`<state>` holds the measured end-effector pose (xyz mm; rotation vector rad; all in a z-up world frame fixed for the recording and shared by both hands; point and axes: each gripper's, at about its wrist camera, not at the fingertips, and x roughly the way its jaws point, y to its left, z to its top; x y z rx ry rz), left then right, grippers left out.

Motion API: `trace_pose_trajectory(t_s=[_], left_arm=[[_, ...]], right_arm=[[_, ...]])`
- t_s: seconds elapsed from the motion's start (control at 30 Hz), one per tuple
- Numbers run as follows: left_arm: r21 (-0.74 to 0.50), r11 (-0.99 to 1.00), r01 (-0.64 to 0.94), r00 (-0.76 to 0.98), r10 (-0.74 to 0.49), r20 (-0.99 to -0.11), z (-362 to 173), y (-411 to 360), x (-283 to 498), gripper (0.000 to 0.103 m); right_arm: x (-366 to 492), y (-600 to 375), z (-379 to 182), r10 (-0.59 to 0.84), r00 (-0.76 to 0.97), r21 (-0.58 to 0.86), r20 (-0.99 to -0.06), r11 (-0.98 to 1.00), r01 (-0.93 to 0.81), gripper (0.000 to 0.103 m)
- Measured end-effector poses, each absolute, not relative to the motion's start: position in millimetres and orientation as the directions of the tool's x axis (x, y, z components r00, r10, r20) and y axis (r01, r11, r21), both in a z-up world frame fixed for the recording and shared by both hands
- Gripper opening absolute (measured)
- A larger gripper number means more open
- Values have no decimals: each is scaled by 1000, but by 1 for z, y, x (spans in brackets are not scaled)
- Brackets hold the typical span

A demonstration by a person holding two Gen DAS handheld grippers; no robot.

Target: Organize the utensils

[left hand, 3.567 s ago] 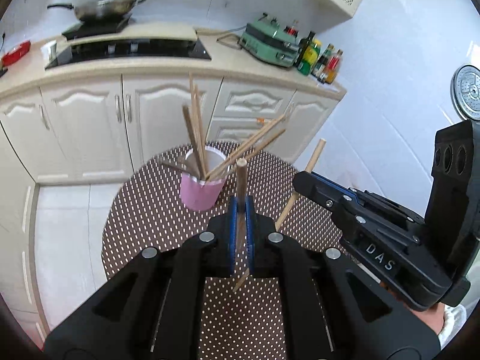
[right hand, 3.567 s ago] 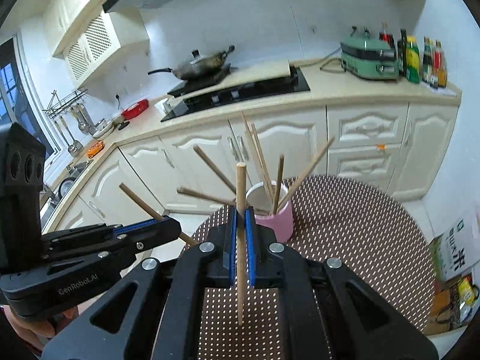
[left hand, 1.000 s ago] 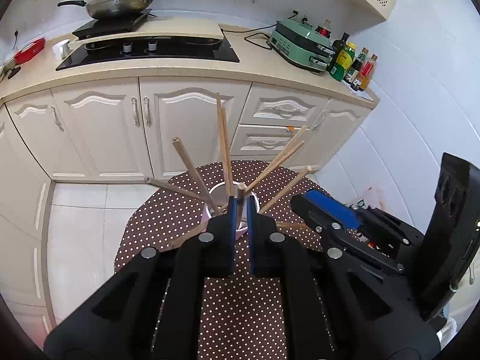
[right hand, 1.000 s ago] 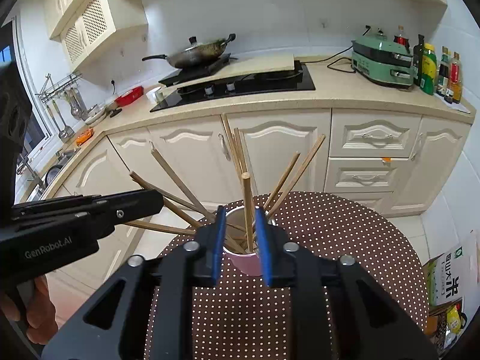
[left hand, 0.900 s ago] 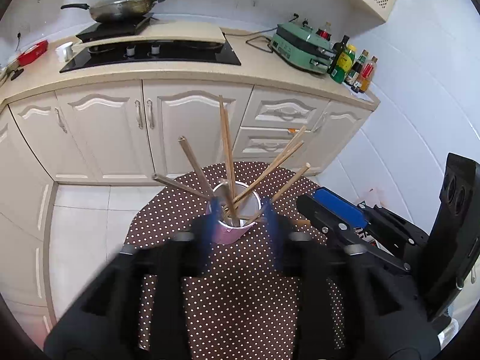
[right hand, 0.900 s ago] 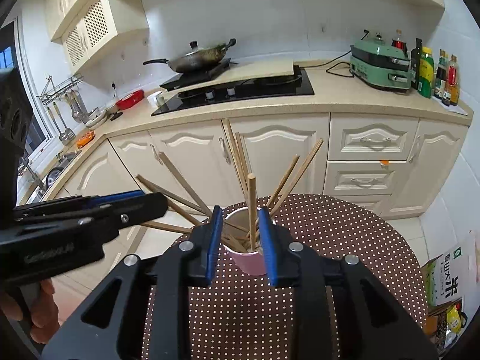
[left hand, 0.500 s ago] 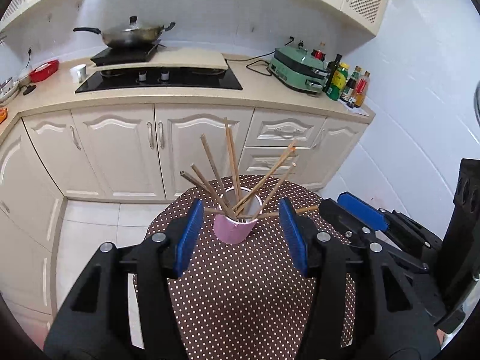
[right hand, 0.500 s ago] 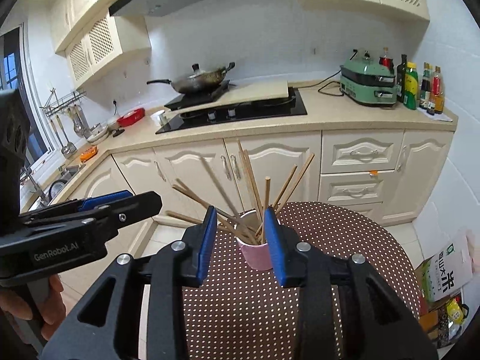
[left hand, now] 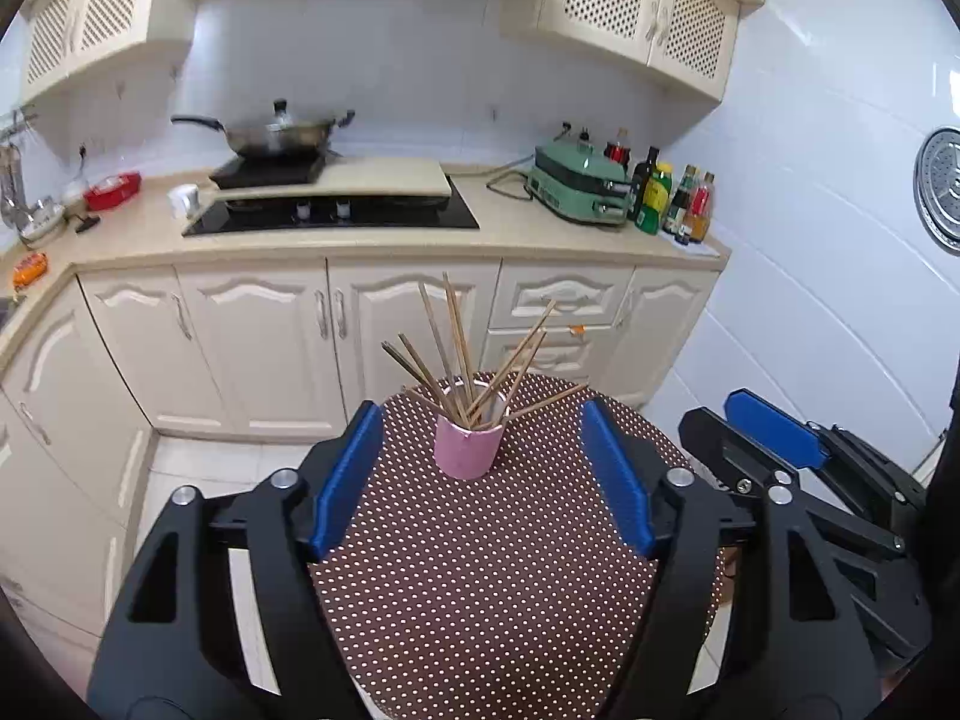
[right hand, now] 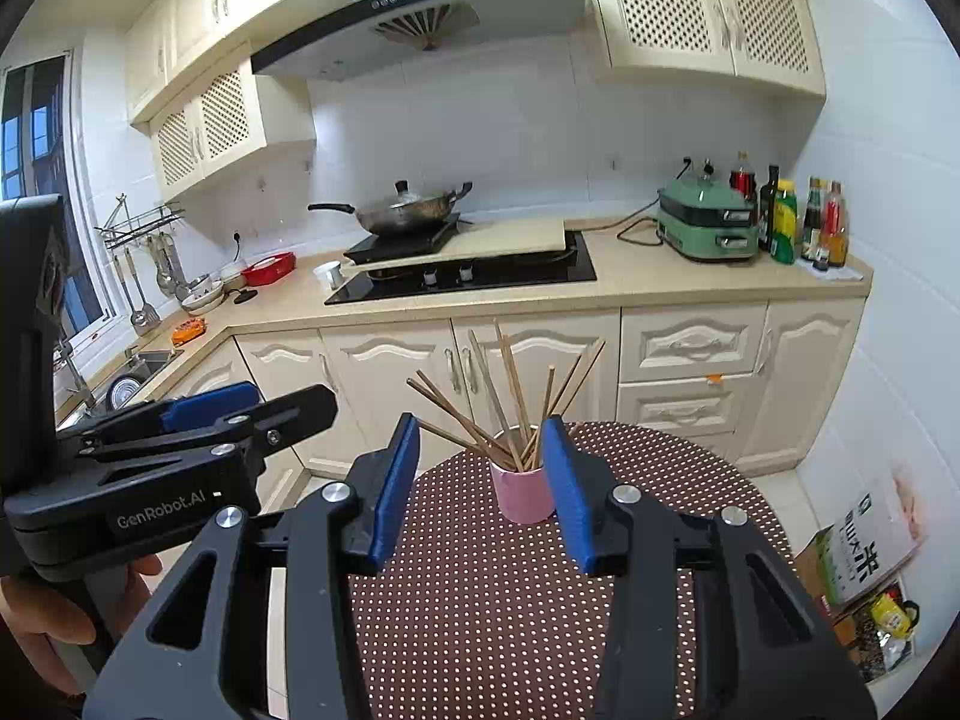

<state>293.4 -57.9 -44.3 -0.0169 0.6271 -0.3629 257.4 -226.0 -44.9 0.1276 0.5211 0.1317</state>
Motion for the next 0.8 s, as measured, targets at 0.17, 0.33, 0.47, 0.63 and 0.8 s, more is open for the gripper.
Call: trace_pose_trajectory(t_s=[0.17, 0.33, 0.47, 0.63, 0.8], left_arm=[[-89, 953, 289, 797, -291, -529, -26, -55, 262, 76], [-50, 973, 226, 844, -221, -488, -10, -58, 224, 79], [-7, 990, 142, 887, -131, -442, 2, -65, 186, 84], [-9, 997, 74, 905, -71, -420, 11, -76, 139, 88], [1, 1000, 21, 919, -19, -394, 21, -89, 93, 90]], right_arm=[[231, -230, -31, 176, 876, 162, -449, 980, -114, 51], [204, -238, -16, 215, 886, 158, -411, 974, -163, 59], [182, -249, -6, 249, 887, 155, -390, 967, -203, 63], [145, -266, 5, 292, 883, 152, -369, 956, -252, 68], [113, -278, 13, 310, 882, 151, -354, 950, -274, 73]])
